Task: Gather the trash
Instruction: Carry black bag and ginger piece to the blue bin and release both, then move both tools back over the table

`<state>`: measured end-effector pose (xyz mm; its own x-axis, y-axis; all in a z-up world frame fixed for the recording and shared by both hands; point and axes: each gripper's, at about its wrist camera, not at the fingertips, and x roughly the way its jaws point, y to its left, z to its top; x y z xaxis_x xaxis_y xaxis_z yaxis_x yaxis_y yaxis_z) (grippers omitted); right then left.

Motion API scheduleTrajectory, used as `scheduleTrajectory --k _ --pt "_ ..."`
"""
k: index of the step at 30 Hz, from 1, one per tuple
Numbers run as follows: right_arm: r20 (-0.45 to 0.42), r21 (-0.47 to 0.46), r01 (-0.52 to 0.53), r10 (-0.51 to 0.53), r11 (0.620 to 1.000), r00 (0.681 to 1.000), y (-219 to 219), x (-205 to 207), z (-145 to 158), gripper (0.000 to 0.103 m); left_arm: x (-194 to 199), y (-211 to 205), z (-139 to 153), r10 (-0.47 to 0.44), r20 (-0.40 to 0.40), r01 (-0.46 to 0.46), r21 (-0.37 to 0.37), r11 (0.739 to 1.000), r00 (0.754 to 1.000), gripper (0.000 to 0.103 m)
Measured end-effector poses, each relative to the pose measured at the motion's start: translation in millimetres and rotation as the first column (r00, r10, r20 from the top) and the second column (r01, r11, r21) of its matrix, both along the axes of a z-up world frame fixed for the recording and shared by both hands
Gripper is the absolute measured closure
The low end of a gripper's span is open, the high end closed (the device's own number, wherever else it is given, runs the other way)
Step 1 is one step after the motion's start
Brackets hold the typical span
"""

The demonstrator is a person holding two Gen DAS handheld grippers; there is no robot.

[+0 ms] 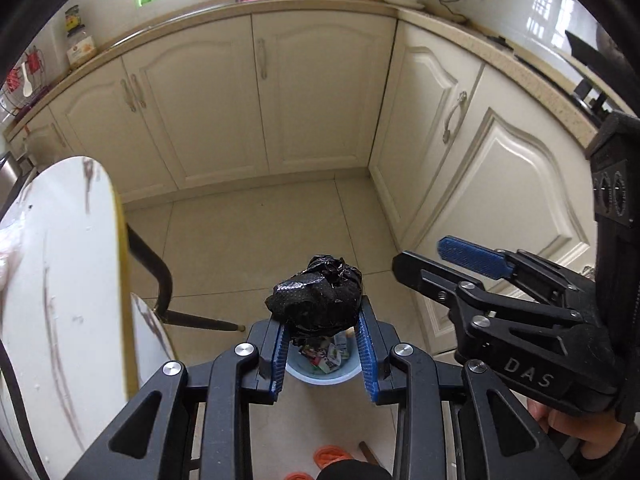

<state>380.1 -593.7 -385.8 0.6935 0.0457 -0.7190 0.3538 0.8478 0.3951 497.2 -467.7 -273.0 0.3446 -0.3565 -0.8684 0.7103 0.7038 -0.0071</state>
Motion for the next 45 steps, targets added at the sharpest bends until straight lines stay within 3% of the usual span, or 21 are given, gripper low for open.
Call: scheduleTrajectory --k 5,10,13,17,19,22,34,39,45 --pt "-0.014 0.000 0.053 -0.053 0.999 0.998 -20 -8 -11 0.047 31 -23 -23 0.000 -0.016 0.000 0.020 1.000 1.000 0.072" --pt "-0.021 0.012 0.088 -0.088 0.996 0.996 -37 -17 -16 0.046 48 -38 -34 0.017 -0.009 -0.017 0.038 0.999 1.000 0.045" --pt "-0.015 0.016 0.100 -0.100 0.995 0.995 -42 -23 -13 0.046 48 -34 -32 0.028 0.015 -0.029 0.026 0.999 0.999 0.030" --pt "0.012 0.011 0.084 -0.084 0.996 0.996 -35 -29 2 0.046 27 -13 -11 0.042 0.052 -0.042 -0.003 0.999 0.998 0.030" --pt "0.037 0.003 0.069 -0.069 0.998 0.997 -27 -33 14 0.045 15 -1 4 0.055 0.092 -0.054 -0.016 0.998 0.994 0.023" --pt "0.080 -0.020 0.040 -0.039 0.999 0.996 -8 -39 37 0.043 -8 24 28 0.082 0.157 -0.074 -0.055 0.996 0.984 0.015" --pt "0.197 -0.156 -0.128 0.158 0.980 0.968 115 -45 126 0.031 -93 163 89 0.276 0.290 -0.216 -0.220 0.951 0.916 0.003" --pt "0.184 -0.197 -0.212 0.248 0.957 0.951 173 -27 139 0.030 -121 224 97 0.353 0.313 -0.284 -0.246 0.927 0.882 0.001" --pt "0.126 -0.232 -0.308 0.343 0.923 0.931 232 8 134 0.026 -126 301 97 0.448 0.286 -0.379 -0.265 0.887 0.847 0.001"
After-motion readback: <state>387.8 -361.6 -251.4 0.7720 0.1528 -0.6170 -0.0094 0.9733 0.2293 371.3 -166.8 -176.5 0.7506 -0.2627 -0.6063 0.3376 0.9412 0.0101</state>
